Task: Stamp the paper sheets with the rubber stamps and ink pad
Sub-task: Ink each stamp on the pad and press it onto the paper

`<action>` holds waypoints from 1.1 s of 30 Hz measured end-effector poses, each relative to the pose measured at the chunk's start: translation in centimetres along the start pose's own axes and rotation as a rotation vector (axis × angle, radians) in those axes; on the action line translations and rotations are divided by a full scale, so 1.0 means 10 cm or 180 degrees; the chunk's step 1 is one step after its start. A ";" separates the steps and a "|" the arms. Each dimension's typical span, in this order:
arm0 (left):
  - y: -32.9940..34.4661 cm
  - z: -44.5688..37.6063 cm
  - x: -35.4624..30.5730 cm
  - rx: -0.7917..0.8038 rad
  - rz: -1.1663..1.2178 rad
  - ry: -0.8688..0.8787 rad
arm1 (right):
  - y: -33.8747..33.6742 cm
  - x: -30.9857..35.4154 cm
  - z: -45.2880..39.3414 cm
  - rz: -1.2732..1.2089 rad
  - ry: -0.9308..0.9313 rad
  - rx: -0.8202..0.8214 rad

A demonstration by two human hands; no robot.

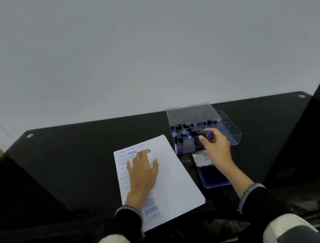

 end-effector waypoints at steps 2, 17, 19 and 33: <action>0.15 0.04 -0.27 0.0140 0.0445 0.0420 | -0.16 -0.10 -0.01 -0.0112 0.0104 -0.0150; 0.52 0.15 -0.52 0.0412 0.0231 0.0775 | 0.13 -0.11 -0.36 0.0136 0.0179 0.0462; 0.52 0.15 -0.52 0.0386 0.0223 0.0783 | 0.25 -0.04 -0.41 0.0314 0.0077 0.0618; 0.56 0.12 -0.48 0.0298 0.0156 0.0785 | 0.71 -0.13 -0.62 0.1854 -0.0060 0.1409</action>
Point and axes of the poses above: each hand's wrist, its own z-axis away from the middle knuckle, its own y-axis out of the palm, x = y × z, the point moved 9 cm from there along -z, towards the middle knuckle, and after that the axes turned 9 degrees about -y, right-handed, at the moved point
